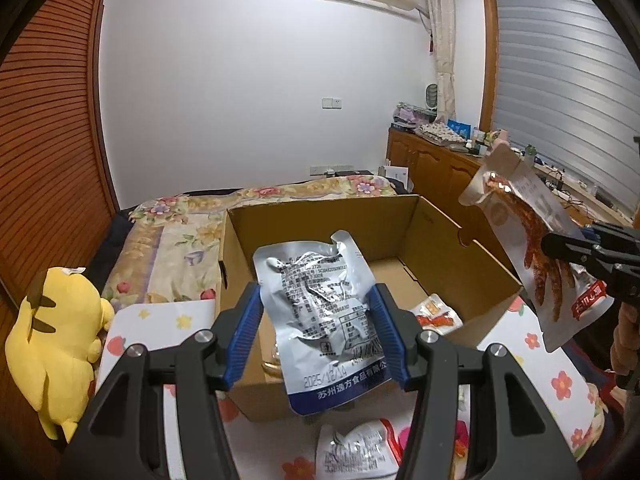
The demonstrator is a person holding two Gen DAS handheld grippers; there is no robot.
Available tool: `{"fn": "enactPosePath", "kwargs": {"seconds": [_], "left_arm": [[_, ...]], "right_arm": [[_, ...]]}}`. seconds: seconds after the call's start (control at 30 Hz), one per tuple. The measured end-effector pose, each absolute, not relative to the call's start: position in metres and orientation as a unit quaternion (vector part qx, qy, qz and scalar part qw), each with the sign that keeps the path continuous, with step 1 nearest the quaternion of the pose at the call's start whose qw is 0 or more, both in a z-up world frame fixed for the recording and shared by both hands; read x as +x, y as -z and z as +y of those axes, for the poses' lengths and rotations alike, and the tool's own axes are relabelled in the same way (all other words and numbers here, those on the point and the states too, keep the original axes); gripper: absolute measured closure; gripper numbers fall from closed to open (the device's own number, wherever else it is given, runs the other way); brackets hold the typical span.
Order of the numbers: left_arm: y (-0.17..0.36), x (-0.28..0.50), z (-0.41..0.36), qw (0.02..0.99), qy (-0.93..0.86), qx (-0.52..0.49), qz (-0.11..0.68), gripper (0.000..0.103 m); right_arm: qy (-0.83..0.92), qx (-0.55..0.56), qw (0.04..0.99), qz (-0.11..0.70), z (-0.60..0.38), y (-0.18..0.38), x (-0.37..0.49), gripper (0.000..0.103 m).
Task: Organize snacks
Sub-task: 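Carry both packets over the box and open both tools to release them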
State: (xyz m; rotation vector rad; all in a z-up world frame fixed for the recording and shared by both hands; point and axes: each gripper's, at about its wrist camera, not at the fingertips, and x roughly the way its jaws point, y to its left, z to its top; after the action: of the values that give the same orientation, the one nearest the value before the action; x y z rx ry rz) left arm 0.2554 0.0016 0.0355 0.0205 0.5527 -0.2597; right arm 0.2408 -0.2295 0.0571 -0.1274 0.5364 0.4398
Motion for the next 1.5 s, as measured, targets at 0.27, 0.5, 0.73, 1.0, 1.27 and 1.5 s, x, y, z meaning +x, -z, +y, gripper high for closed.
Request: {"fn": "enactPosePath", "kwargs": {"seconds": [0.27, 0.5, 0.73, 1.0, 1.27, 1.5], "left_arm": [[-0.034, 0.285, 0.003, 0.951, 0.121, 0.009, 0.285, 0.048], [-0.025, 0.302, 0.003, 0.946, 0.124, -0.002, 0.299, 0.048], [-0.011, 0.318, 0.001, 0.941, 0.128, 0.003, 0.314, 0.048], [-0.001, 0.323, -0.006, 0.933, 0.146, 0.016, 0.327, 0.047], [-0.002, 0.319, -0.013, 0.932, 0.159, 0.024, 0.324, 0.046], [-0.005, 0.311, -0.011, 0.933, 0.16, 0.025, 0.323, 0.03]], "right_arm": [[-0.215, -0.079, 0.938, 0.261, -0.21, -0.065, 0.266, 0.083], [-0.2, -0.08, 0.939, 0.266, -0.198, -0.061, 0.296, 0.083], [-0.192, -0.073, 0.94, 0.272, -0.192, -0.042, 0.323, 0.083], [-0.18, -0.091, 0.932, 0.301, -0.17, -0.013, 0.347, 0.083], [-0.181, -0.109, 0.921, 0.326, -0.158, 0.012, 0.347, 0.085], [-0.181, -0.1, 0.919, 0.336, -0.163, 0.016, 0.348, 0.086]]}}
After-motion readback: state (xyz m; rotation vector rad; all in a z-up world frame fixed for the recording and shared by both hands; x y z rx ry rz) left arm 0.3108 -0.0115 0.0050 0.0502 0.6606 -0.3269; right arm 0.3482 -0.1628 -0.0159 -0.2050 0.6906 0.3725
